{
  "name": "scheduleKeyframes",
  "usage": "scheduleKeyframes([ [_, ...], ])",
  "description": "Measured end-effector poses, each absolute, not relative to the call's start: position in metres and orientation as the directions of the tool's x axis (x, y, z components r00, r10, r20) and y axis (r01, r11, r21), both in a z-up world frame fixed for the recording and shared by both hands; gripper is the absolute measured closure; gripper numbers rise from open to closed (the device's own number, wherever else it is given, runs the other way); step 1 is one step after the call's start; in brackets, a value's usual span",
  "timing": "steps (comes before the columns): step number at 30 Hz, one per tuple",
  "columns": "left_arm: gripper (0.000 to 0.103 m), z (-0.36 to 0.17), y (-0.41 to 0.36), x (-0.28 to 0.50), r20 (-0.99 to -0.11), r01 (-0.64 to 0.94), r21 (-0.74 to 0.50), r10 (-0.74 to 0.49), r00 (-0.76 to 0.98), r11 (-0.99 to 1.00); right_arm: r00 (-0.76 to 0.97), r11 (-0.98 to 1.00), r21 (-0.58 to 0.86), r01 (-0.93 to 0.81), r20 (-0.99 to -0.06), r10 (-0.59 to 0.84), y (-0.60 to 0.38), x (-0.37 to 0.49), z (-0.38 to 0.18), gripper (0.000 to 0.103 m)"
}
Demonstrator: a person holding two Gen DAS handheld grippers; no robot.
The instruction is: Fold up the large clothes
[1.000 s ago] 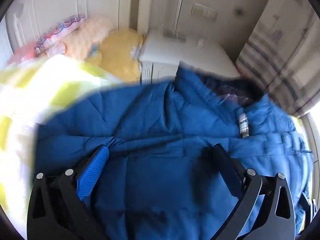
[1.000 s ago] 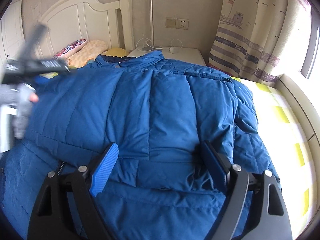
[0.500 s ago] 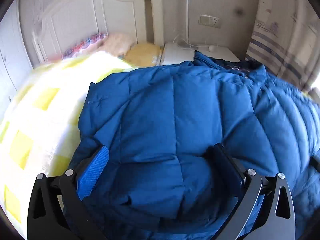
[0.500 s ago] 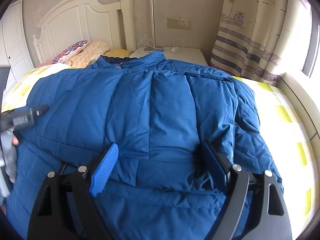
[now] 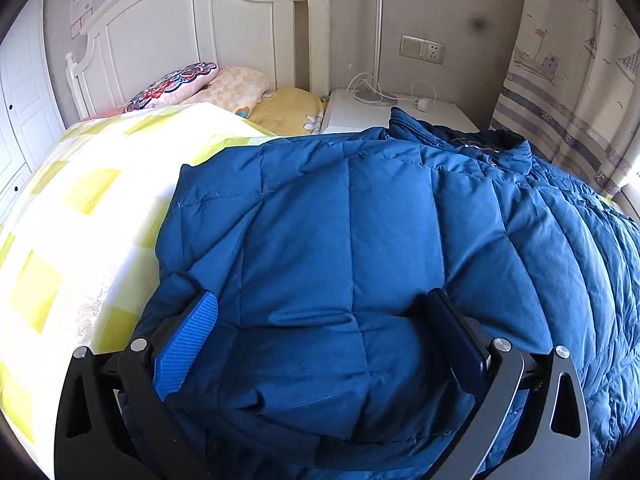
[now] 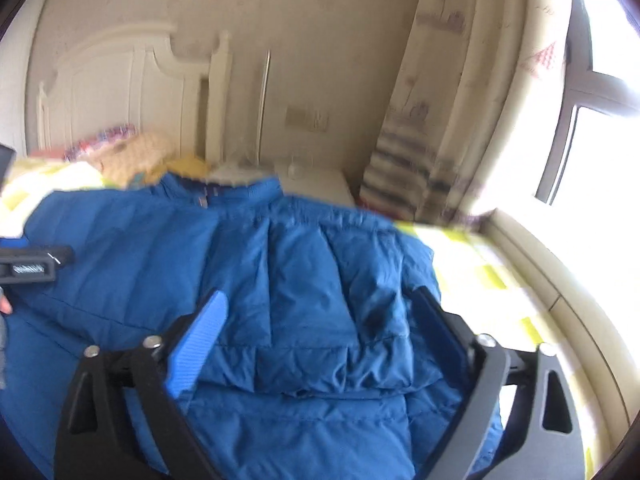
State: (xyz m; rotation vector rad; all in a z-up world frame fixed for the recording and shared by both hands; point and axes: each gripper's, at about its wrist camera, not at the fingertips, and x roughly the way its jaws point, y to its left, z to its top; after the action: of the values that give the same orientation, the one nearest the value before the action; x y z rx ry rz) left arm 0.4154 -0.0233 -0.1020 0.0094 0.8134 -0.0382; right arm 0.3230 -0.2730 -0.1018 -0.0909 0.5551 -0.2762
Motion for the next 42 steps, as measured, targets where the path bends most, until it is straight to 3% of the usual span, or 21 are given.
scheduleKeyframes([
  [2,0.004,-0.102,-0.023,0.415,-0.725,0.039,-0.01,-0.034,0.688,0.999,0.694,0.971,-0.125,0.205,-0.681,-0.234,-0.286,0.35,-0.122,0.003],
  [6,0.004,-0.101,-0.021,0.415,-0.722,0.039,-0.023,-0.044,0.69,0.999,0.624,0.977,-0.089,0.192,-0.758,-0.191,-0.288,0.359,-0.12,0.002],
  [8,0.004,-0.101,-0.021,0.414,-0.721,0.037,-0.022,-0.042,0.692,0.999,0.641,0.966,-0.095,0.241,-0.732,-0.232,-0.285,0.357,-0.103,0.005],
  [11,0.004,-0.101,-0.021,0.414,-0.72,0.035,-0.016,-0.035,0.693,0.999,0.755,0.964,-0.029,0.263,-0.616,-0.224,-0.27,0.359,-0.069,0.004],
  [14,0.004,-0.102,-0.022,0.414,-0.72,0.032,-0.008,-0.028,0.693,0.999,0.78,0.973,-0.102,0.206,-0.583,-0.227,-0.249,0.387,-0.062,0.003],
  [16,0.004,-0.101,-0.022,0.413,-0.719,0.032,-0.007,-0.027,0.694,0.999,0.748,0.972,-0.159,0.171,-0.621,-0.234,-0.24,0.419,-0.078,0.003],
  [18,0.004,-0.102,-0.021,0.414,-0.719,0.033,-0.01,-0.03,0.695,0.999,0.638,0.978,-0.166,0.126,-0.741,-0.208,-0.239,0.45,-0.121,0.002],
  [21,0.004,-0.101,-0.022,0.414,-0.72,0.029,-0.008,-0.026,0.694,1.0,0.631,0.982,-0.117,0.15,-0.753,-0.186,-0.245,0.453,-0.112,0.002],
  [27,0.004,-0.101,-0.024,0.413,-0.717,0.022,0.009,-0.009,0.697,1.0,0.745,0.977,-0.044,0.209,-0.64,-0.188,-0.259,0.453,-0.077,0.002],
  [30,0.004,-0.101,-0.024,0.414,-0.717,0.022,0.007,-0.011,0.697,1.0,0.685,0.97,-0.084,0.229,-0.693,-0.222,-0.274,0.48,-0.091,0.002],
  [31,0.004,-0.101,-0.025,0.414,-0.717,0.024,0.006,-0.012,0.697,1.0,0.626,0.972,-0.072,0.222,-0.754,-0.199,-0.281,0.492,-0.109,0.002],
  [34,0.004,-0.102,-0.025,0.415,-0.718,0.019,0.005,-0.01,0.696,1.0,0.619,0.976,-0.048,0.213,-0.766,-0.173,-0.282,0.494,-0.117,0.002],
  [38,0.004,-0.102,-0.024,0.415,-0.719,0.014,0.001,-0.009,0.695,1.0,0.645,0.983,-0.038,0.178,-0.75,-0.146,-0.277,0.474,-0.106,0.003],
  [42,0.004,-0.103,-0.024,0.415,-0.719,0.013,0.002,-0.008,0.695,1.0,0.736,0.989,0.028,0.146,-0.672,-0.089,-0.28,0.418,-0.091,0.002],
])
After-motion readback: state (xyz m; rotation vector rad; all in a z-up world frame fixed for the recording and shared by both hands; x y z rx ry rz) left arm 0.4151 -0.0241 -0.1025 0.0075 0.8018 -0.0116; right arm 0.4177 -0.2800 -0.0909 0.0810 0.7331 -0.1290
